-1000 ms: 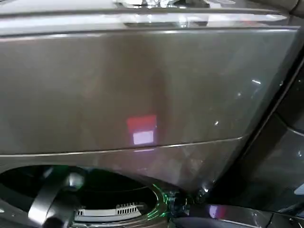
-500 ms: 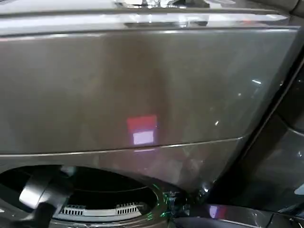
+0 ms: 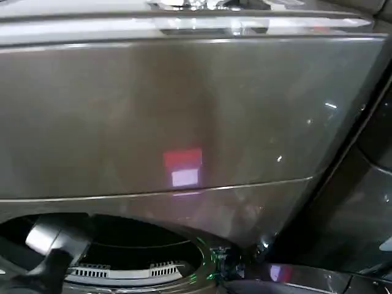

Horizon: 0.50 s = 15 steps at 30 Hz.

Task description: Grasp the clothes from the dryer.

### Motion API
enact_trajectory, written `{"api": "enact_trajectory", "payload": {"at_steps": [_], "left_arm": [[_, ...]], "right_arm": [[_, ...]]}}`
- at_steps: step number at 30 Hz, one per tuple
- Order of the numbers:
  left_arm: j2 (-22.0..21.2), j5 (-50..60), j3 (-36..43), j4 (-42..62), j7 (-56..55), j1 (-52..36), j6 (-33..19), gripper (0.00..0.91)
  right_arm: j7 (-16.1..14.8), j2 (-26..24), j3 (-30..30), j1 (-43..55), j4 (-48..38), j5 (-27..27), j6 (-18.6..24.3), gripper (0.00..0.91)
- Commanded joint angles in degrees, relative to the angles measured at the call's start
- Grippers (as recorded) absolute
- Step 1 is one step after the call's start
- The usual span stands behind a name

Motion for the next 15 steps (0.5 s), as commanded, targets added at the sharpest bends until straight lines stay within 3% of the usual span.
{"api": "enact_trajectory", "payload": {"at_steps": [1, 4, 5, 15], "left_arm": [[-0.05, 0.55, 0.03, 1.37, -0.24, 0.04, 0.61, 0.159], [0.17, 0.73, 0.02, 1.37, -0.26, -0.05, 0.60, 0.102], [0.22, 0.71, 0.03, 1.42, -0.37, -0.11, 0.60, 0.000], [-0.55, 0.73, -1.03, 0.92, -4.53, 0.21, 1.17, 0.000]], "right_arm": [[-0.05, -0.02, 0.17, -0.01, -0.14, -0.03, 0.05, 0.907], [0.06, -0.06, 0.07, 0.12, -0.09, -0.02, 0.04, 0.907], [0.06, -0.07, 0.07, 0.13, -0.13, -0.02, 0.04, 0.907], [0.25, -0.44, 0.51, 0.11, -0.70, 0.02, 0.05, 0.907]]}}
